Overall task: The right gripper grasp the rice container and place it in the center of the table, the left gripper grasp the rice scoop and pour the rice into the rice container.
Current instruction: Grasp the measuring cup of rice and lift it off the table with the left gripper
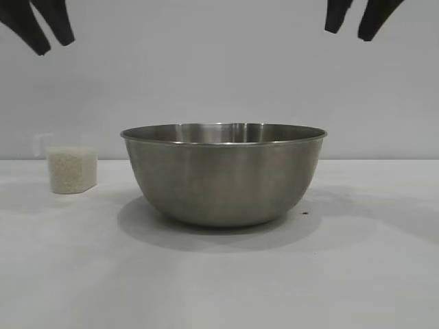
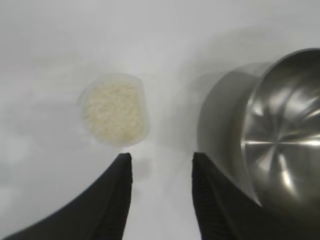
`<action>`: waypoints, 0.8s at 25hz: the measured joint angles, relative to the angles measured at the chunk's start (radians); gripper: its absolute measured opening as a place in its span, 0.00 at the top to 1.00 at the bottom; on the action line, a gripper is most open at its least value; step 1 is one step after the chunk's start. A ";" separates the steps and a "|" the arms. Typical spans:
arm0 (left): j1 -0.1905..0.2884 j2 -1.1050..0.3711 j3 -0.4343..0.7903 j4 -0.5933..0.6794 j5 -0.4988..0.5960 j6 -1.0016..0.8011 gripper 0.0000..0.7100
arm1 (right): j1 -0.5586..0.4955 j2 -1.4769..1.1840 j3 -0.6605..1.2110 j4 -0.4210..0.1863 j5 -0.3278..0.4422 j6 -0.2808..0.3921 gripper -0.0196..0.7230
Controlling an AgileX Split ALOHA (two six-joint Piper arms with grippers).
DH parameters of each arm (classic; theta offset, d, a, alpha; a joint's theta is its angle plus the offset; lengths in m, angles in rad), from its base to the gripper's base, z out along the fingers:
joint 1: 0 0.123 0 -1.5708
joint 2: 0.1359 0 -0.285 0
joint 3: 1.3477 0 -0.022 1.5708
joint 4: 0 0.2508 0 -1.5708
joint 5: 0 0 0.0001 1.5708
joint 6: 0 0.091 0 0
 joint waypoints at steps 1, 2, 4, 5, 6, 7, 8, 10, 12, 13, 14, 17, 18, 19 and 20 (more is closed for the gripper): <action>0.000 -0.015 0.027 0.008 -0.018 -0.004 0.66 | 0.000 -0.008 0.009 -0.002 -0.002 0.002 0.54; 0.000 -0.033 0.053 0.008 -0.044 -0.009 0.66 | 0.000 -0.013 0.011 -0.002 -0.006 0.002 0.54; 0.000 -0.067 0.120 0.008 -0.106 -0.011 0.66 | 0.000 -0.025 0.015 -0.002 -0.011 0.002 0.54; 0.000 -0.085 0.150 0.008 -0.140 -0.013 0.66 | 0.000 -0.030 0.015 -0.002 -0.013 0.002 0.54; 0.000 -0.104 0.188 0.008 -0.179 -0.013 0.66 | 0.000 -0.035 0.015 -0.002 -0.015 0.002 0.54; 0.000 -0.121 0.226 0.008 -0.215 -0.013 0.66 | 0.000 -0.041 0.015 -0.002 -0.017 0.002 0.54; 0.000 -0.135 0.263 0.008 -0.248 -0.013 0.66 | 0.000 -0.043 0.015 -0.002 -0.017 0.002 0.54; 0.000 -0.165 0.325 0.008 -0.320 -0.013 0.66 | 0.000 -0.045 0.015 -0.002 -0.023 0.002 0.54; 0.000 -0.191 0.377 0.008 -0.375 -0.013 0.66 | 0.000 -0.045 0.015 -0.002 -0.027 0.002 0.54; 0.000 -0.203 0.400 0.010 -0.397 -0.013 0.66 | 0.000 -0.047 0.015 -0.002 -0.029 0.002 0.54; 0.000 -0.213 0.420 0.010 -0.420 -0.013 0.66 | 0.000 -0.050 0.015 -0.002 -0.029 0.002 0.54; 0.000 -0.224 0.456 0.010 -0.451 -0.013 0.66 | 0.000 -0.079 0.019 -0.029 -0.024 0.012 0.54; 0.000 -0.225 0.460 0.010 -0.453 -0.013 0.66 | 0.000 -0.097 0.025 -0.045 -0.024 0.020 0.54; 0.000 -0.225 0.460 0.010 -0.457 -0.013 0.66 | 0.000 -0.118 0.040 -0.064 -0.024 0.032 0.54; 0.000 -0.225 0.460 0.010 -0.465 -0.013 0.66 | 0.000 -0.141 0.058 -0.080 -0.026 0.042 0.54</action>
